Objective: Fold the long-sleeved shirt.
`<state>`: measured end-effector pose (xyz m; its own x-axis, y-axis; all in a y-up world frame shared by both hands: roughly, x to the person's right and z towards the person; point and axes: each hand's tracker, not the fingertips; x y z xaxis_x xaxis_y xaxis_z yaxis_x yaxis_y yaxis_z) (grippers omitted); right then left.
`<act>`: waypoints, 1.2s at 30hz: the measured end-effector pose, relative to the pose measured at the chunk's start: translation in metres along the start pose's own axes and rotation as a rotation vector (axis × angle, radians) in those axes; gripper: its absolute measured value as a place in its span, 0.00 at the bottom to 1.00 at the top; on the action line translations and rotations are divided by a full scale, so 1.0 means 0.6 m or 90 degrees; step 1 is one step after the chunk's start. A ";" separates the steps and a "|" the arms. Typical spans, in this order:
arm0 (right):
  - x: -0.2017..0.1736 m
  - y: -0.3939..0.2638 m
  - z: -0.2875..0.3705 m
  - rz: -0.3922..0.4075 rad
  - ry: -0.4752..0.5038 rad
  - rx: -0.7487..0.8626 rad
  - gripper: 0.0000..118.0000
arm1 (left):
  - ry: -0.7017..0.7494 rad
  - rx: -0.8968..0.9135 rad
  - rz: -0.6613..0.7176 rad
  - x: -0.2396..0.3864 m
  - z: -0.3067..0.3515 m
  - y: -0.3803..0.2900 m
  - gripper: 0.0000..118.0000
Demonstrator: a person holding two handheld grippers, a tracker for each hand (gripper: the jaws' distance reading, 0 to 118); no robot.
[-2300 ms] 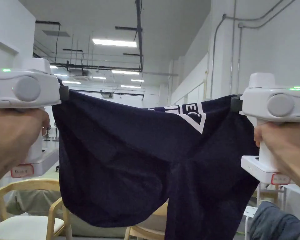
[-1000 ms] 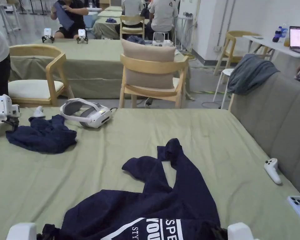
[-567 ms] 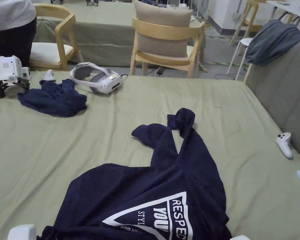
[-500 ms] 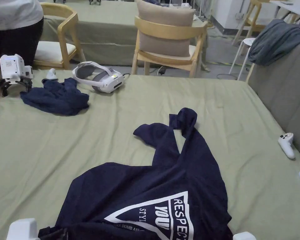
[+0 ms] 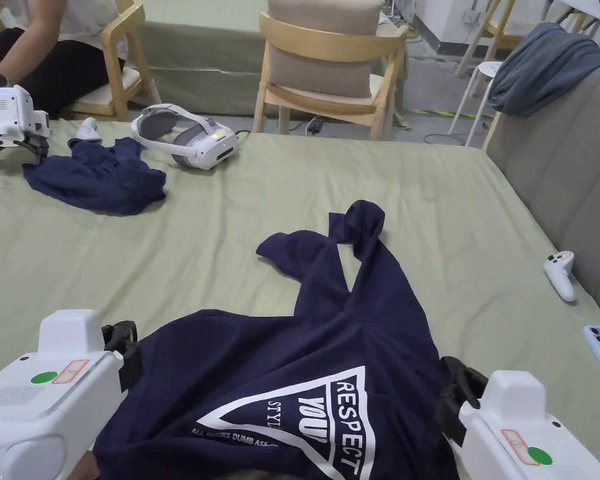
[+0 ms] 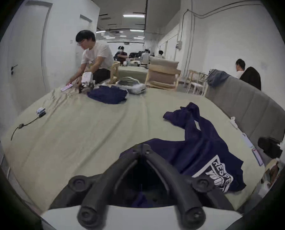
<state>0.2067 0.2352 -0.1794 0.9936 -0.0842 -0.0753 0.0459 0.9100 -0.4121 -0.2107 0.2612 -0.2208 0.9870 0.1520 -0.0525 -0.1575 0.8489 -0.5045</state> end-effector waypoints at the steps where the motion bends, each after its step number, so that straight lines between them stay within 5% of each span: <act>1: 0.008 -0.004 -0.005 -0.022 0.030 -0.021 0.00 | -0.031 -0.015 0.016 0.000 -0.008 0.001 0.03; 4: 0.016 -0.007 -0.046 -0.004 -0.009 -0.037 0.00 | 0.000 -0.021 -0.009 0.003 -0.031 -0.001 0.03; 5: 0.030 0.003 -0.067 -0.025 -0.024 -0.061 0.20 | 0.004 -0.023 -0.013 0.002 -0.038 0.001 0.03; 7: 0.059 0.026 -0.129 -0.078 -0.019 -0.135 0.92 | -0.001 -0.034 -0.003 -0.002 -0.054 0.004 0.03; 8: 0.080 0.025 -0.167 -0.114 -0.020 -0.153 0.97 | 0.002 -0.040 -0.004 -0.002 -0.066 0.005 0.03; 11: 0.123 0.049 -0.299 -0.071 -0.040 -0.179 0.99 | 0.000 -0.064 0.008 -0.004 -0.094 0.000 0.03; 13: 0.157 0.038 -0.389 -0.095 -0.029 -0.222 0.98 | 0.011 -0.074 0.008 0.005 -0.108 -0.001 0.03; 16: 0.177 0.027 -0.438 -0.160 -0.036 -0.273 0.62 | 0.025 -0.098 0.012 -0.003 -0.132 -0.009 0.03; 20: 0.167 0.000 -0.468 -0.088 -0.038 -0.323 0.48 | 0.031 -0.120 0.027 -0.023 -0.155 -0.021 0.03; 21: 0.157 0.005 -0.462 -0.040 -0.044 -0.325 0.34 | 0.031 -0.125 0.028 -0.027 -0.159 -0.024 0.03; 22: 0.147 0.006 -0.452 -0.013 -0.071 -0.343 0.02 | 0.033 -0.132 0.030 -0.031 -0.162 -0.026 0.04; 25: 0.125 0.013 -0.444 -0.005 0.013 -0.336 0.00 | 0.027 -0.153 0.048 -0.051 -0.177 -0.030 0.26; 26: 0.127 0.019 -0.454 -0.024 0.005 -0.372 0.00 | 0.015 -0.167 0.058 -0.060 -0.184 -0.026 0.54; 28: 0.131 0.008 -0.456 -0.040 -0.013 -0.357 0.00 | 0.010 -0.185 0.071 -0.077 -0.203 -0.014 0.78; 32: 0.154 0.011 -0.448 -0.102 -0.004 -0.337 0.00 | 0.018 -0.181 0.067 -0.109 -0.219 0.026 0.76; 36: 0.174 0.021 -0.433 -0.172 -0.004 -0.306 0.00 | 0.005 -0.202 0.061 -0.122 -0.252 0.041 0.84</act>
<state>0.2841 0.1324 -0.4281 0.9536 -0.2856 0.0951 0.2484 0.5681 -0.7846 -0.2822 0.1943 -0.3598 0.9685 0.2183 -0.1195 -0.2334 0.6302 -0.7405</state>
